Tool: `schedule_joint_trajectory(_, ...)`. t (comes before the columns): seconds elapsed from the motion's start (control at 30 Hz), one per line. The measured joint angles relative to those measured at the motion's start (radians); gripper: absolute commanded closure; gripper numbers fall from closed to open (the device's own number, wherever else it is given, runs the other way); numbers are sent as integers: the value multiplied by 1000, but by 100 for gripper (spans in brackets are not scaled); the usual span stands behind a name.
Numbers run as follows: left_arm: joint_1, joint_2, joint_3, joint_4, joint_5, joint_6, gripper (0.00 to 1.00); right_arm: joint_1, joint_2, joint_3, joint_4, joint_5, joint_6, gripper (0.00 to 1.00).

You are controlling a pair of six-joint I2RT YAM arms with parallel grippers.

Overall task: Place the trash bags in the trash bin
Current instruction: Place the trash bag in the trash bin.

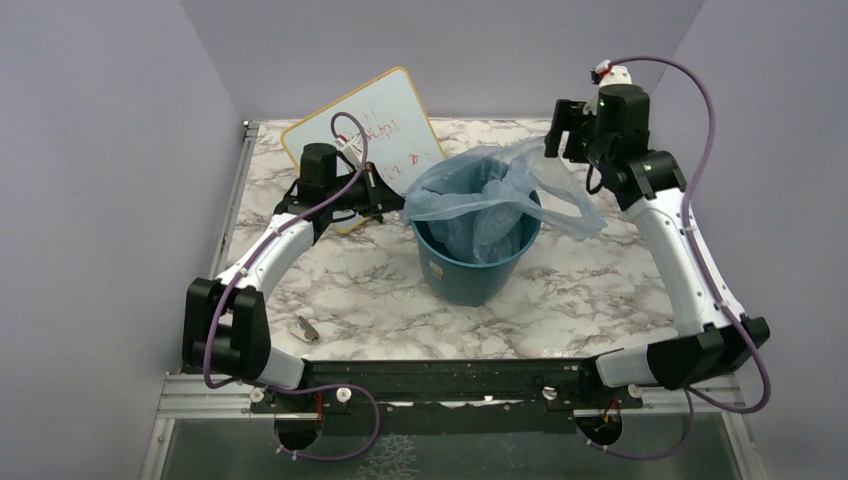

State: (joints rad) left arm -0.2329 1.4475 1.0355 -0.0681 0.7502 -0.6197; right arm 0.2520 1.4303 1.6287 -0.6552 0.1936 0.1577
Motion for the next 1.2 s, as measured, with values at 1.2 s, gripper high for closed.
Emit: schedule_joint_trajectory(1.2,2,-83,-48,-63,8,35,100,-43,-448,-261,-80,156,96,21)
